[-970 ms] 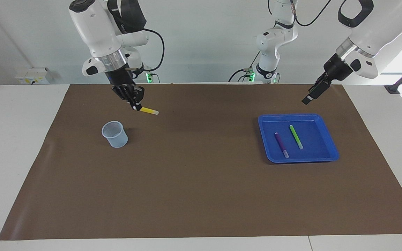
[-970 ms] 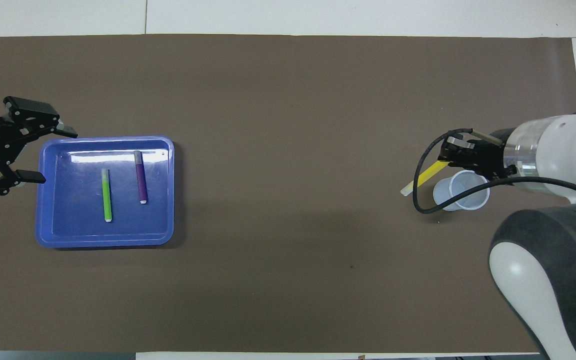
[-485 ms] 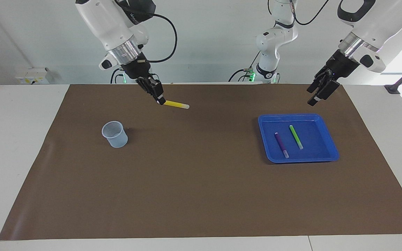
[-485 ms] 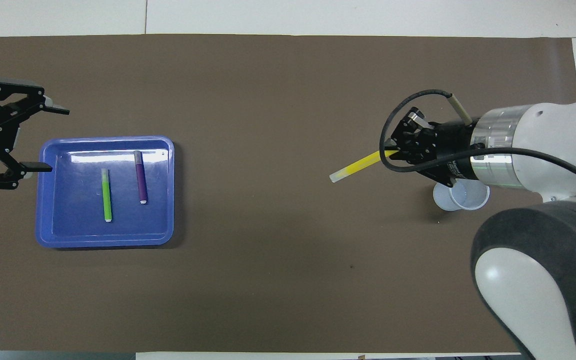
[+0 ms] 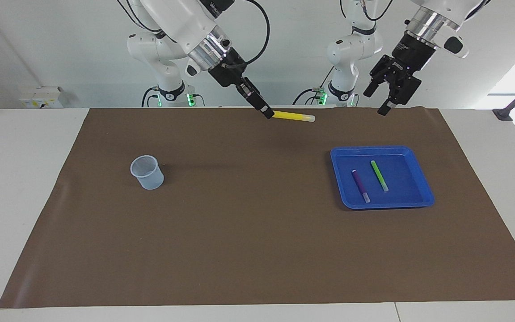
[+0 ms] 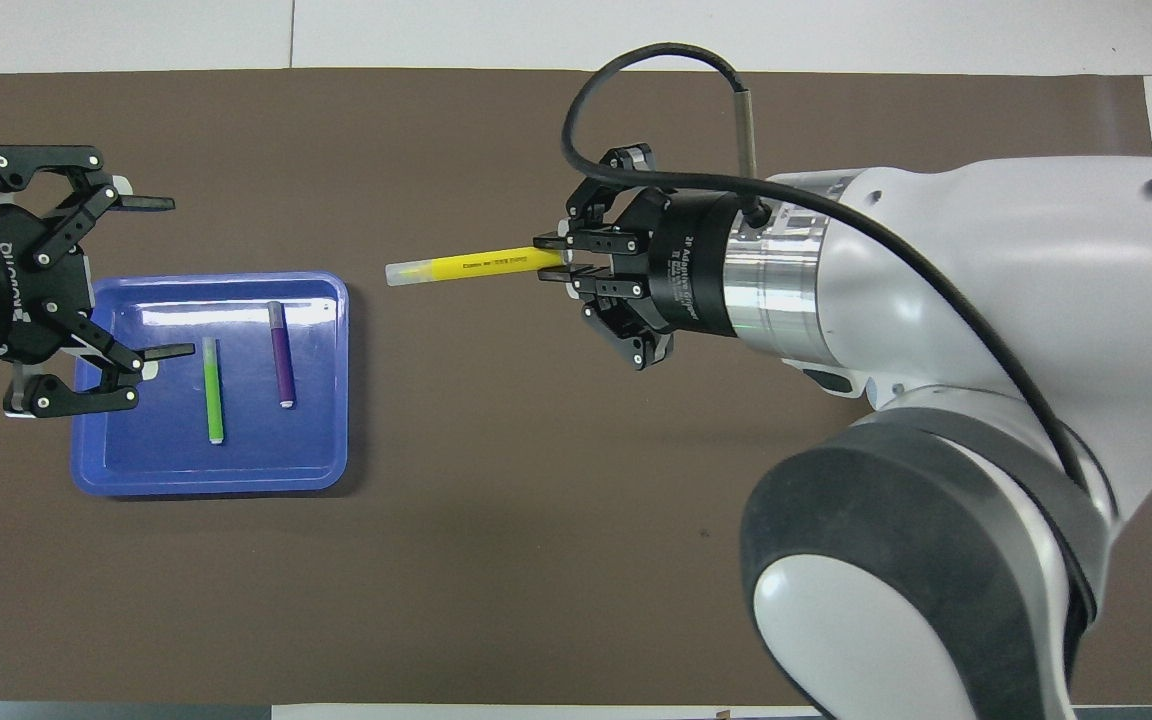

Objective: Right arm passes pens to left for tray arrangement
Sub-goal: 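Carry the yellow pen with the right gripper toward the left gripper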

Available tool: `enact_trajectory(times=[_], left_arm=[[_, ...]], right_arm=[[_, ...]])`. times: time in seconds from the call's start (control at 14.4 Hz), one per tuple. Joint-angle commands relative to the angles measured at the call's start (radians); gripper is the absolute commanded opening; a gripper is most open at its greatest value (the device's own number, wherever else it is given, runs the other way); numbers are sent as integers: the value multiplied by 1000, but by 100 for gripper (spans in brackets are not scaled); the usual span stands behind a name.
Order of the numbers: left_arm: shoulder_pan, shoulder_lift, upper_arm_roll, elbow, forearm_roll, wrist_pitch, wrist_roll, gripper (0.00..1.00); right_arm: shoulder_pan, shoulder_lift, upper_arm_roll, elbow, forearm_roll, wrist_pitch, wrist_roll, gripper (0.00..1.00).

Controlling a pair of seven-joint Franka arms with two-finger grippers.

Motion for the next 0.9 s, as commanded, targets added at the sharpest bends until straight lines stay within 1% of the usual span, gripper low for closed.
enact_trajectory(times=[0.0, 0.07, 0.35, 0.49, 0.62, 0.83], left_arm=[[-21, -47, -45, -41, 86, 59, -183, 100], [-21, -46, -64, -37, 92, 74, -236, 100], [-22, -53, -82, -37, 95, 42, -285, 100], [-22, -76, -127, -42, 161, 27, -357, 100], [-22, -90, -148, -45, 194, 15, -422, 100], [-24, -107, -150, -62, 207, -16, -434, 100]], right_arm=[[-7, 72, 57, 61, 16, 16, 76, 0], [-1, 79, 80, 61, 16, 16, 96, 0], [7, 77, 131, 61, 19, 14, 153, 0], [9, 77, 155, 61, 7, 14, 186, 0], [10, 77, 163, 61, 5, 16, 190, 0], [10, 77, 174, 58, 5, 45, 197, 0]])
